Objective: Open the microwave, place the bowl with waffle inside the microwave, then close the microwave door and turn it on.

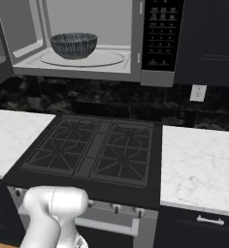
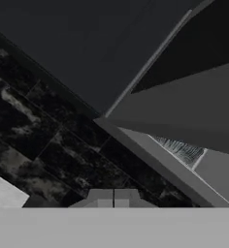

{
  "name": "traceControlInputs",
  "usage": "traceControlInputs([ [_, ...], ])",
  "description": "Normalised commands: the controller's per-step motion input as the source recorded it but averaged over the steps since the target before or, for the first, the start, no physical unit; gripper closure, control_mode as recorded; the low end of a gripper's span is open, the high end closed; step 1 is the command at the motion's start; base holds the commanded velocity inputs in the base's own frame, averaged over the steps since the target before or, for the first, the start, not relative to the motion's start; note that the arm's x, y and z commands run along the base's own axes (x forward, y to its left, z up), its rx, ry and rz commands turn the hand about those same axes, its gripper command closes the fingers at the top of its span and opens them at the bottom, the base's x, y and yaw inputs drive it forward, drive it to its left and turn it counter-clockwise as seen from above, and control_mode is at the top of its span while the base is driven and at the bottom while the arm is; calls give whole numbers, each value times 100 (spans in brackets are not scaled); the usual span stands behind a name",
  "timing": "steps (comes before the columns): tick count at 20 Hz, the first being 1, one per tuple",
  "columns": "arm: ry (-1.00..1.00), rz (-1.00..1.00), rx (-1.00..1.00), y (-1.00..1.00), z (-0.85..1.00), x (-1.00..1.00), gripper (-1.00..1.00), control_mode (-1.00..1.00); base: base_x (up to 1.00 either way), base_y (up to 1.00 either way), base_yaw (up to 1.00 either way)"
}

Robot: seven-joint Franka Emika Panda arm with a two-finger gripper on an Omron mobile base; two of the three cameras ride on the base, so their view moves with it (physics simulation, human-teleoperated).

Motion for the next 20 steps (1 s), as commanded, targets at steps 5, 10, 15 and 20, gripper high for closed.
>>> traceControlInputs([
  [5, -14, -39, -7, 11, 70, -2, 100, -100, 0, 0, 0],
  [10, -18, -47, -8, 0, 46, 0, 100, -100, 0, 0, 0],
  [15, -4, -39, -18, 0, -12, 19, 100, -100, 0, 0, 0],
  [20, 3, -15, -21, 0, -43, 24, 100, -100, 0, 0, 0],
])
